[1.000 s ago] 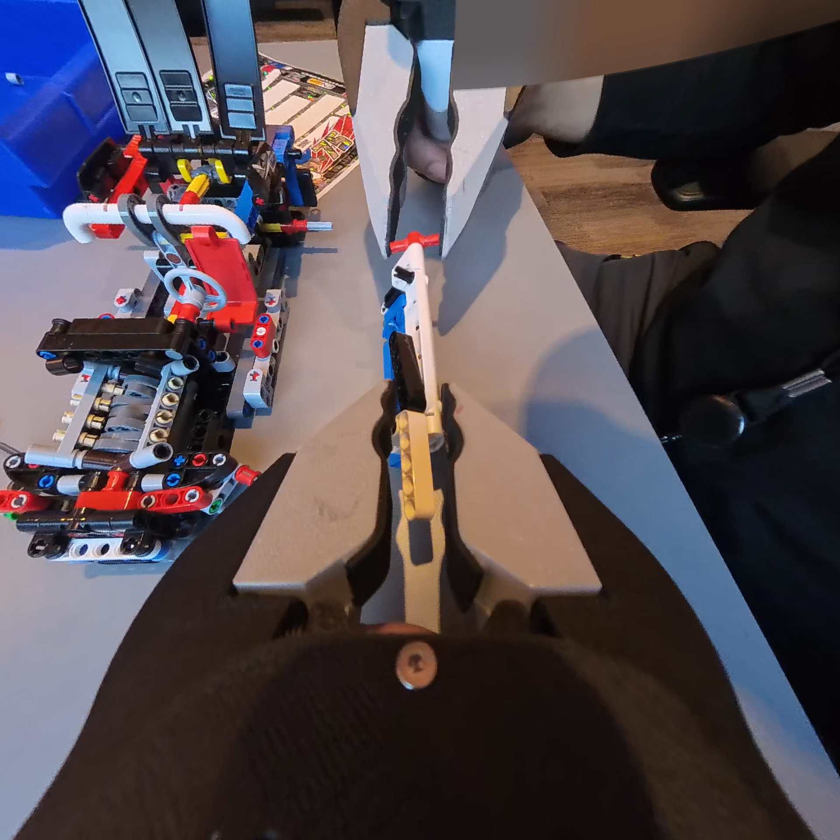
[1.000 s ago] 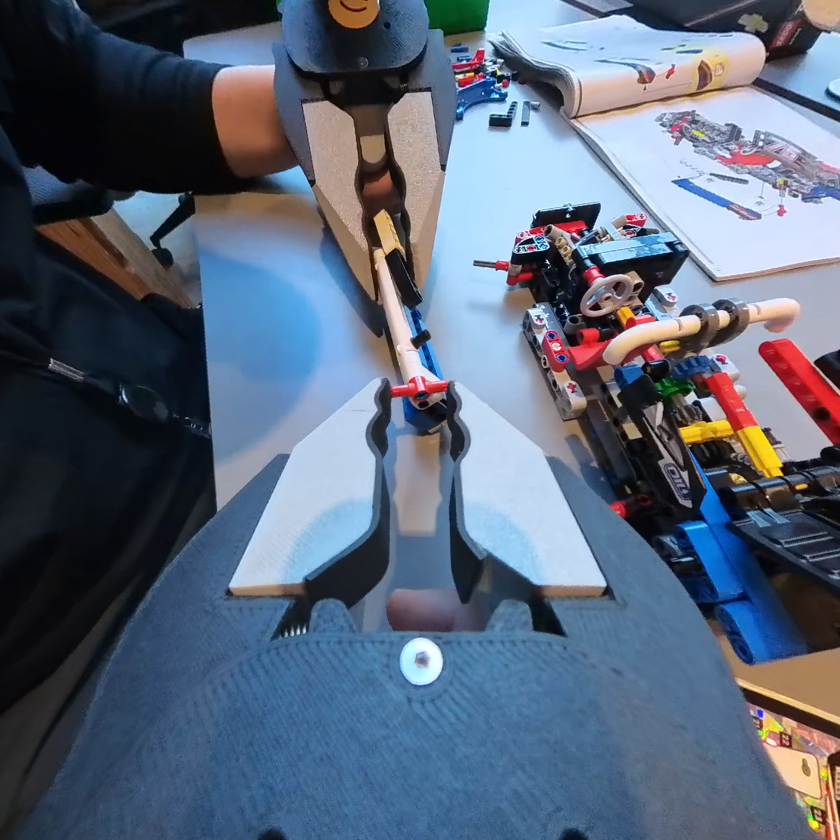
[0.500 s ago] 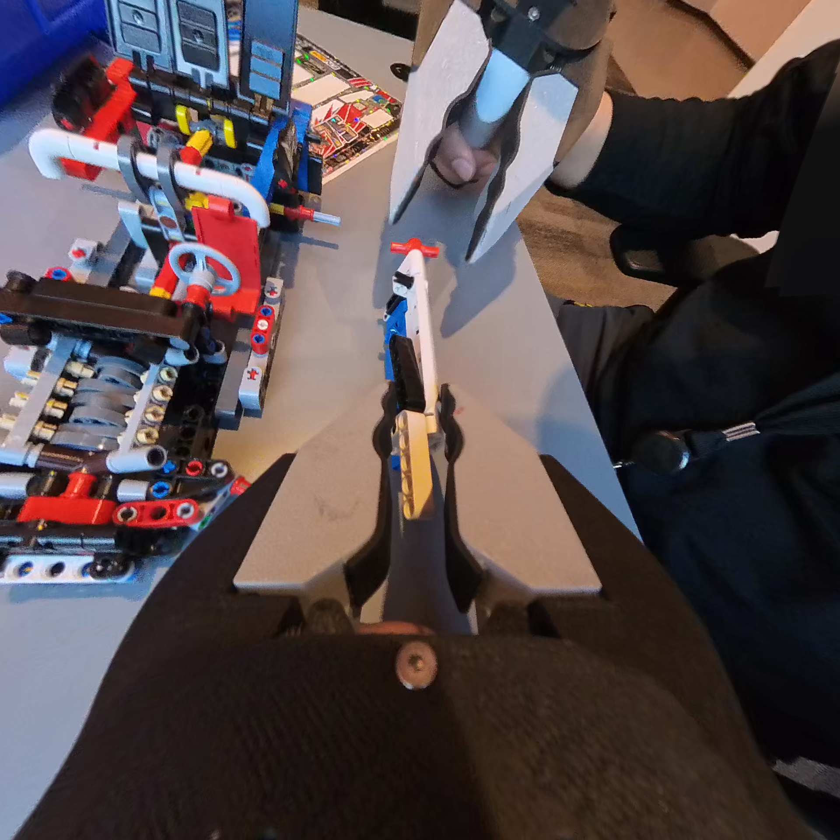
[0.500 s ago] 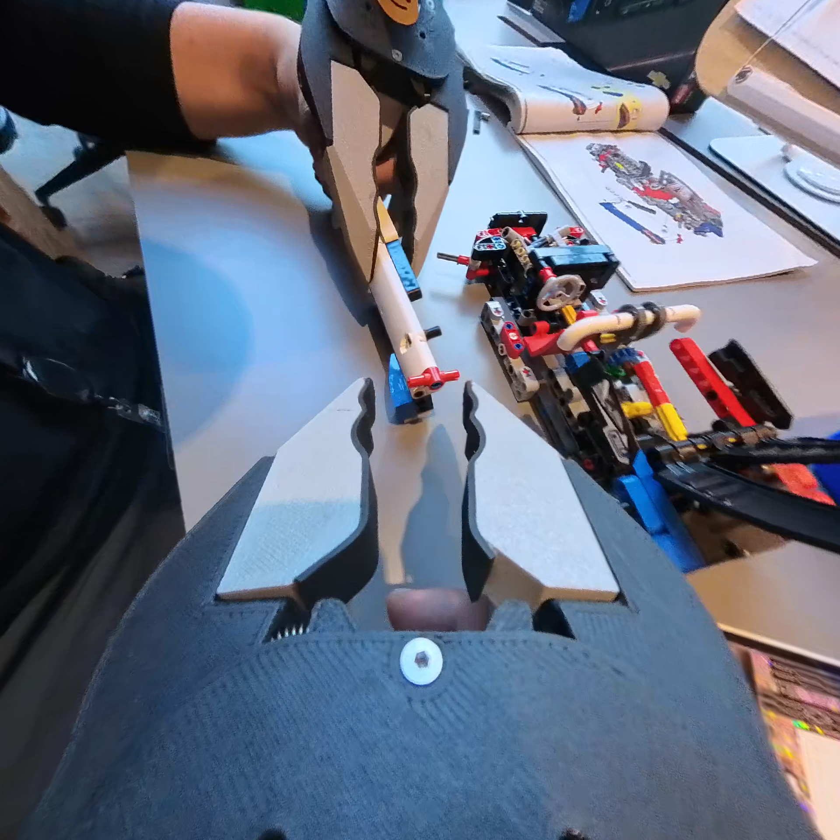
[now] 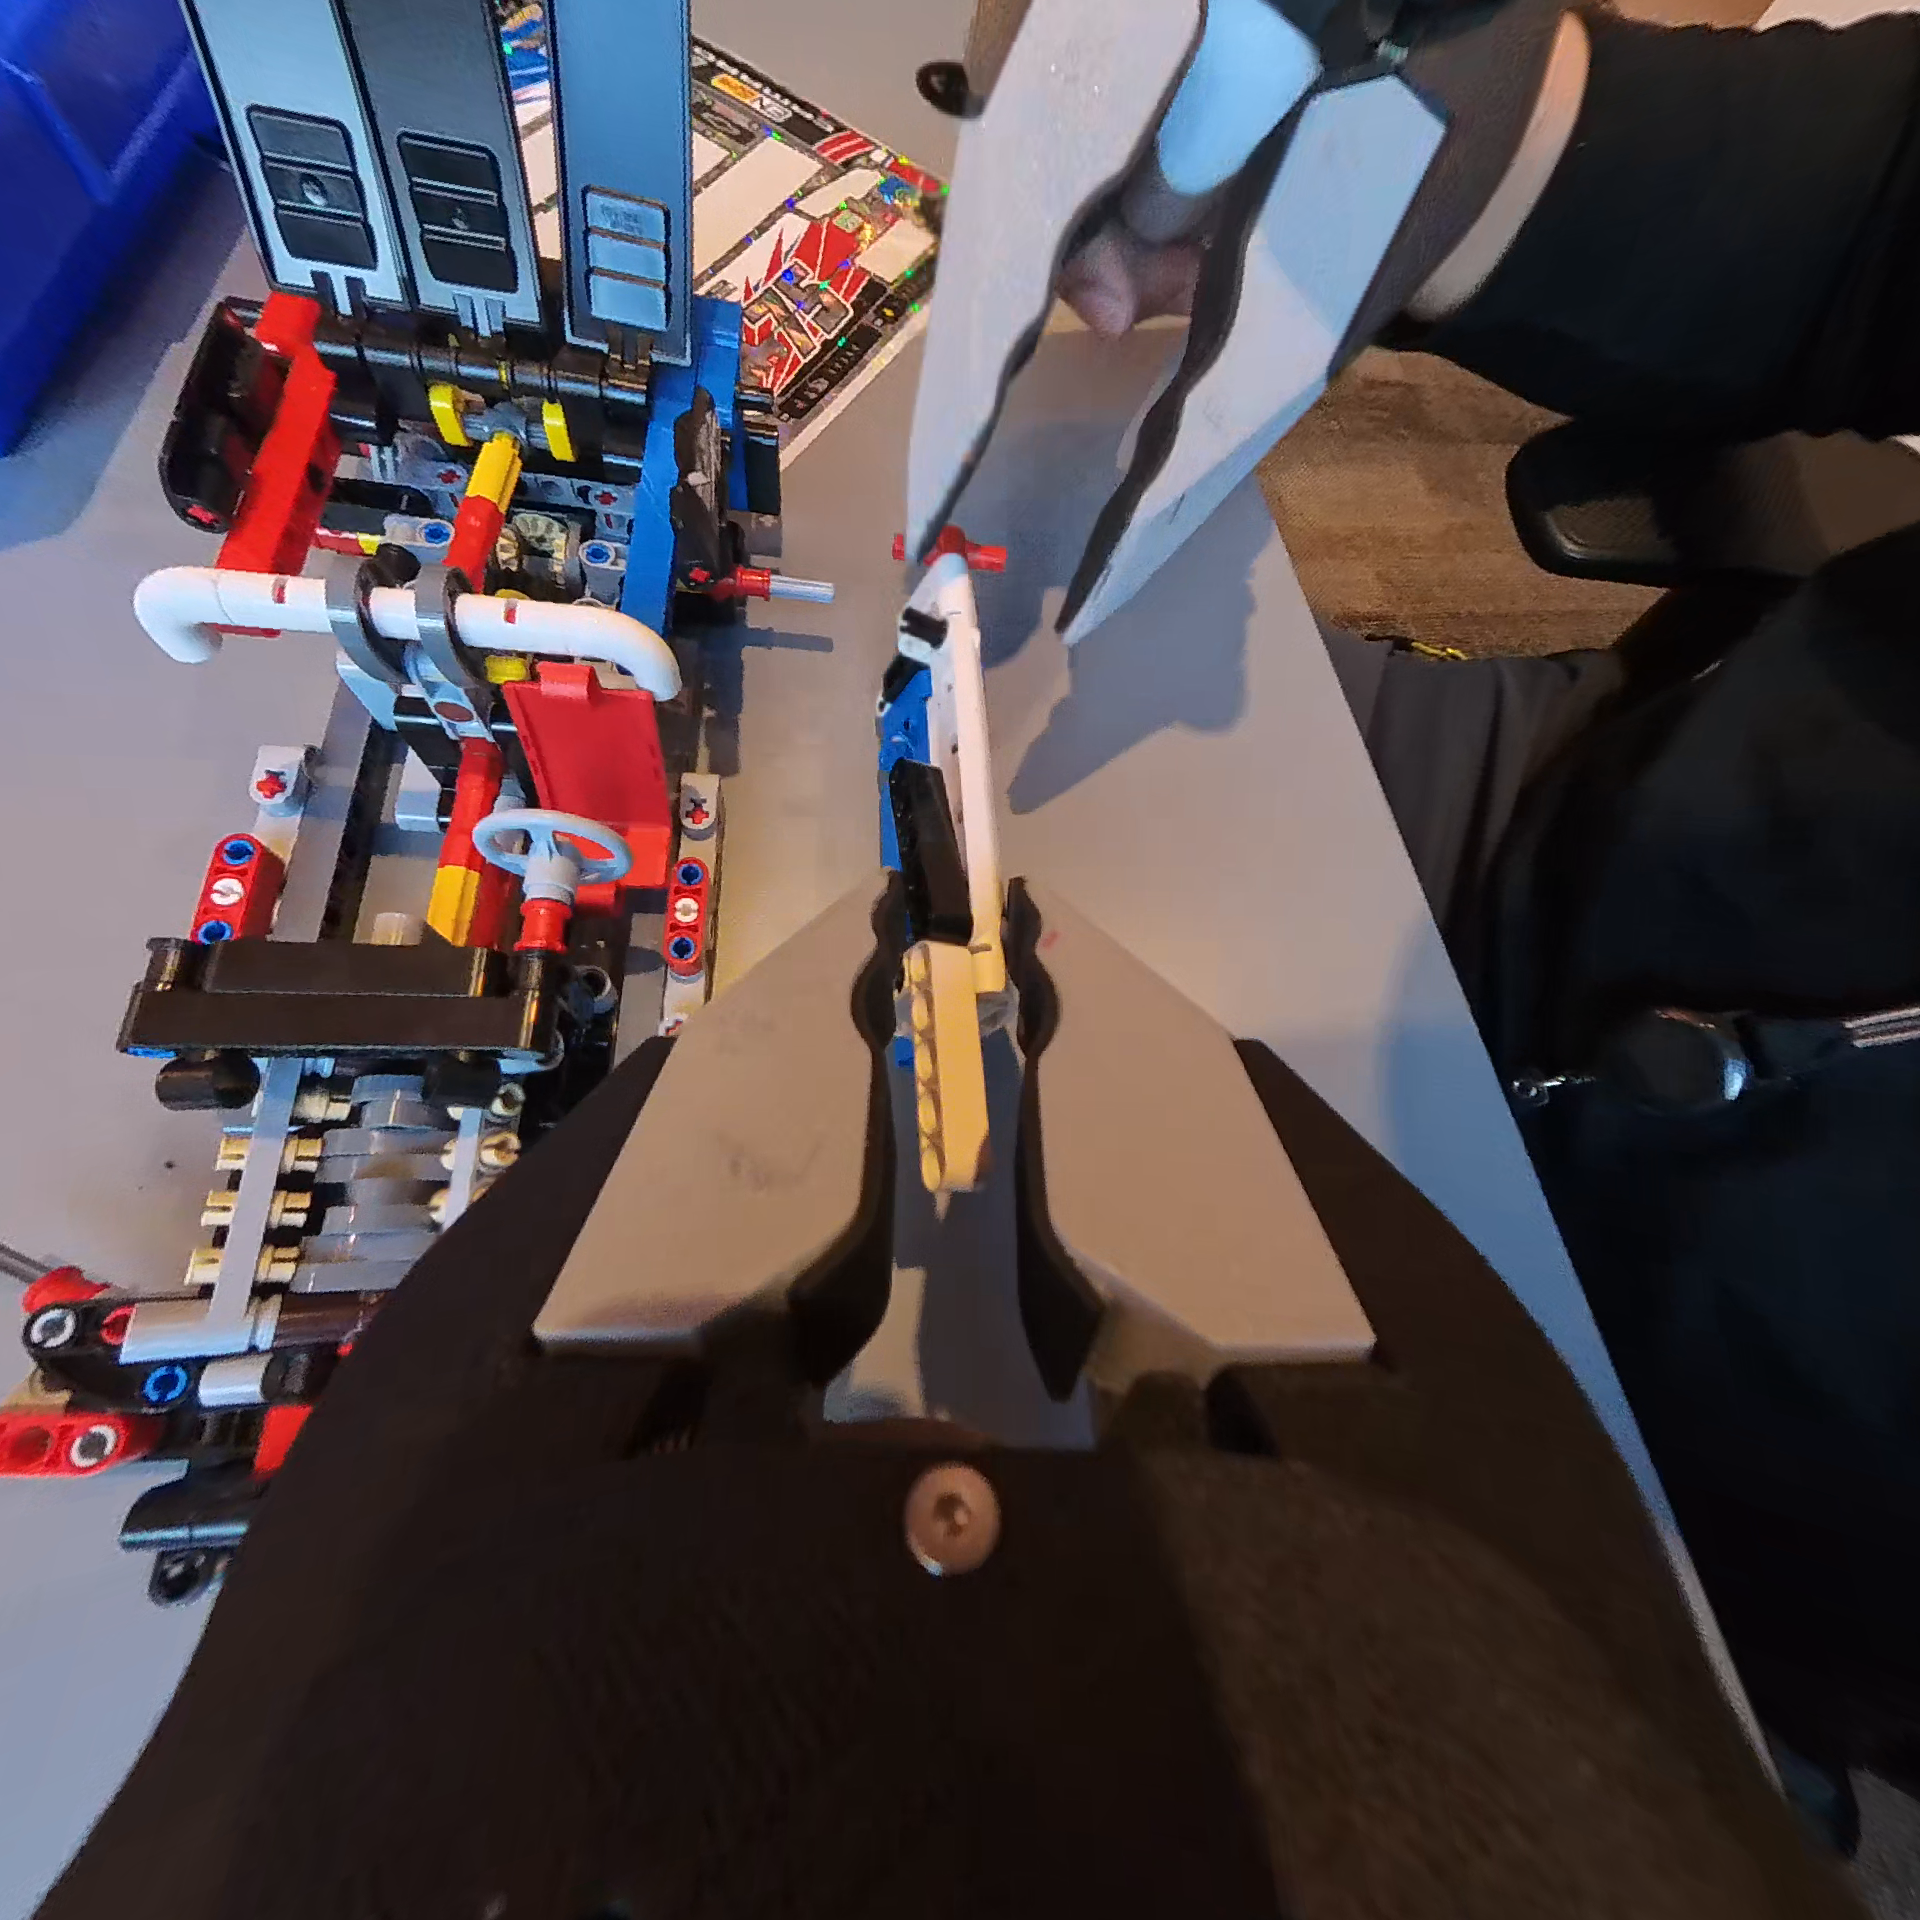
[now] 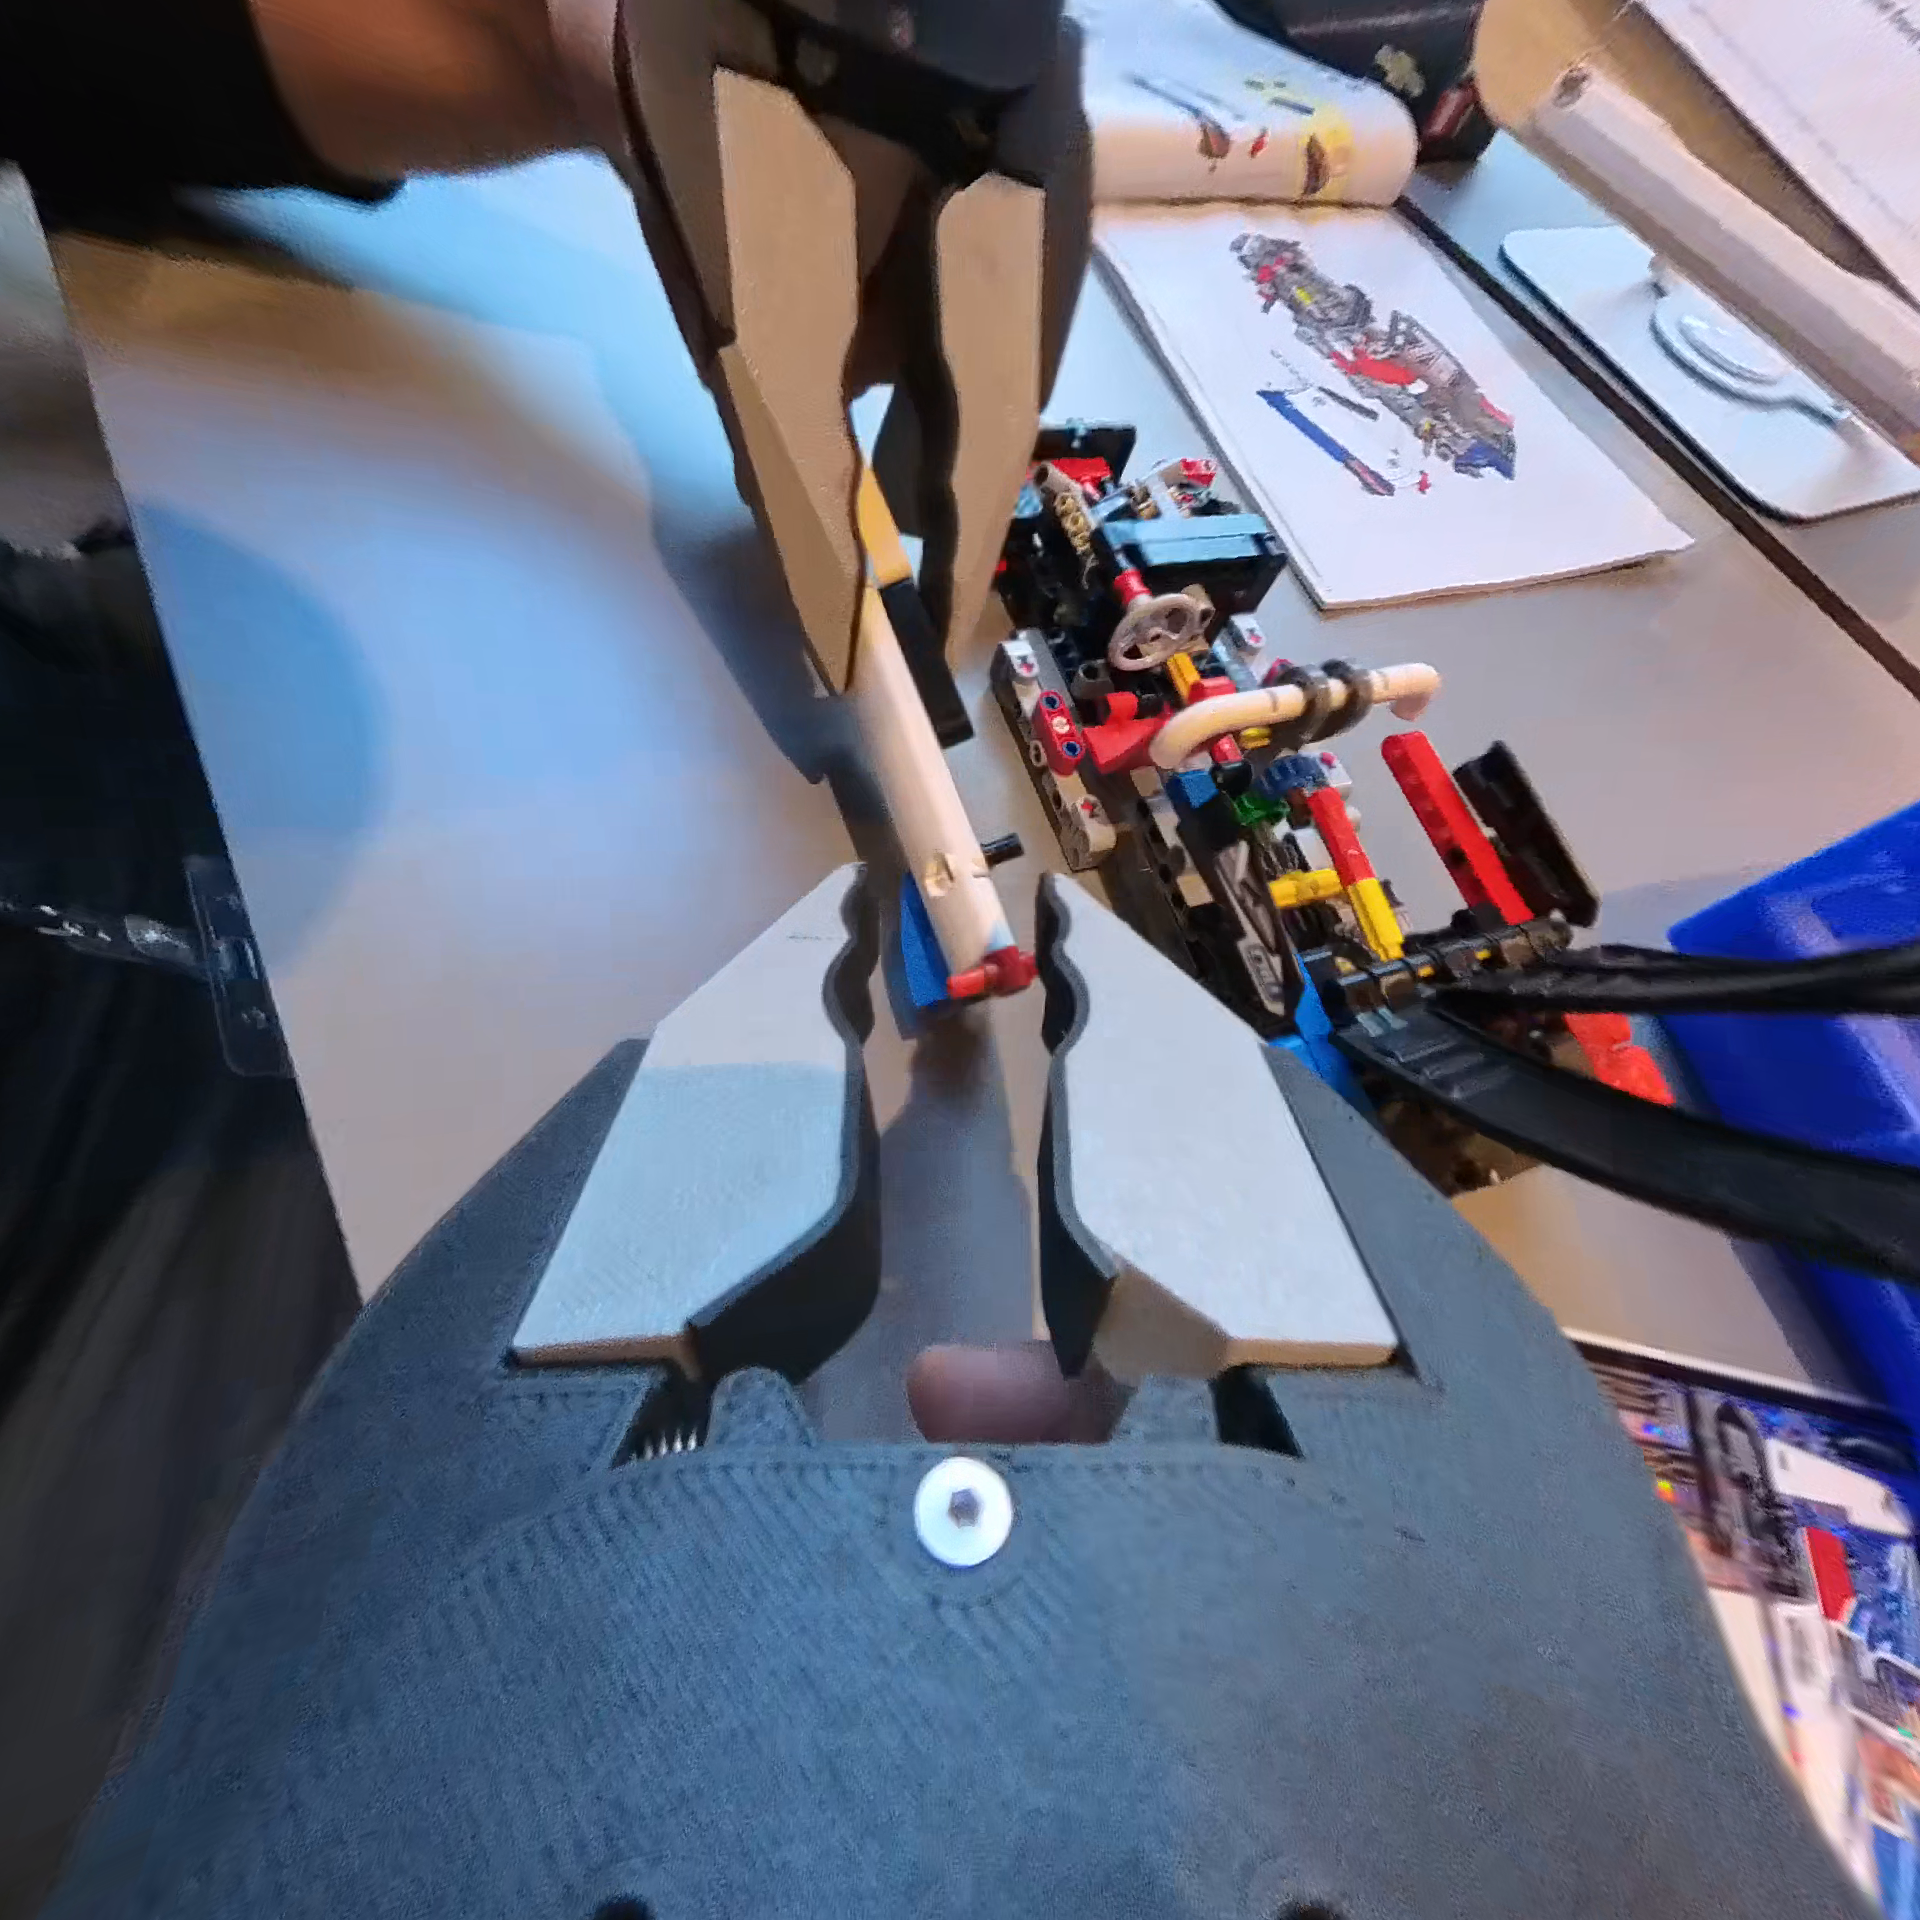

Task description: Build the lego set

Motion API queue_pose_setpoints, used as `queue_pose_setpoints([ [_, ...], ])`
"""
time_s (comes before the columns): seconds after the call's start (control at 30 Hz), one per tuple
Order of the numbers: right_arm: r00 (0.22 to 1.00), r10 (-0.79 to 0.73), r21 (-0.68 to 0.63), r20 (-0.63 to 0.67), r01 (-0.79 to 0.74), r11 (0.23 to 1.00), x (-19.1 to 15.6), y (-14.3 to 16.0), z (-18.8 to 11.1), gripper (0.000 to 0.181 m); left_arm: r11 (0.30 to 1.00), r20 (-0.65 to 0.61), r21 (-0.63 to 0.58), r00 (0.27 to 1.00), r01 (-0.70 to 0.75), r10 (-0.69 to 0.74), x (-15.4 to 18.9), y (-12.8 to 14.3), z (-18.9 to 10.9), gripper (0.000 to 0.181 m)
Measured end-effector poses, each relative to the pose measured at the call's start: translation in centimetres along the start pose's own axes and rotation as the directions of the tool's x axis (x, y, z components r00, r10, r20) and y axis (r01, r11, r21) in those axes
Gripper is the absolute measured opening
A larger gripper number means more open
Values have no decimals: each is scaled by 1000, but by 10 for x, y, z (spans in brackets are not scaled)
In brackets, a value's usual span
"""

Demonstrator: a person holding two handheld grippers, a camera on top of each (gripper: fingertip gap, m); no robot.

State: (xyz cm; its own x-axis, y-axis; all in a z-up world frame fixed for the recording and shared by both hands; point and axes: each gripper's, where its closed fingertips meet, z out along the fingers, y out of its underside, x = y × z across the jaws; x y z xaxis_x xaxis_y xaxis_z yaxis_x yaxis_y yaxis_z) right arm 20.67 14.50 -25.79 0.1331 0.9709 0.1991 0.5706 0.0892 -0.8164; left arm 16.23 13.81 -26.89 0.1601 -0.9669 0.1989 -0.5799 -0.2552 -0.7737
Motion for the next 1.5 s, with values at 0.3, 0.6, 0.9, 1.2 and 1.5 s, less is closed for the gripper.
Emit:
queue_pose_setpoints([
  [0.3, 986, -163, -166, -24, 157, 974, 4, 9, 15, 14, 1000, 17, -13, 1000, 8, -8, -4, 7, 1, 17],
  [0.6, 990, -143, -155, 2, 142, 978, 8, 9, 15, 9, 954, 353, -141, 887, -263, 297, -16, -17, -3, 35],
  [0.9, 985, -173, -169, 14, 173, 970, 14, 9, 17, 9, 892, 431, -235, 782, -385, 451, -26, -17, 2, 22],
  [1.2, 985, -174, -162, 13, 174, 971, 21, 11, 18, 9, 913, 408, -264, 821, -312, 399, -40, -5, 1, 24],
  [1.5, 986, -165, -166, -11, 161, 973, 29, 13, 16, 10, 941, 386, -215, 862, -262, 328, -39, -9, 2, 19],
])
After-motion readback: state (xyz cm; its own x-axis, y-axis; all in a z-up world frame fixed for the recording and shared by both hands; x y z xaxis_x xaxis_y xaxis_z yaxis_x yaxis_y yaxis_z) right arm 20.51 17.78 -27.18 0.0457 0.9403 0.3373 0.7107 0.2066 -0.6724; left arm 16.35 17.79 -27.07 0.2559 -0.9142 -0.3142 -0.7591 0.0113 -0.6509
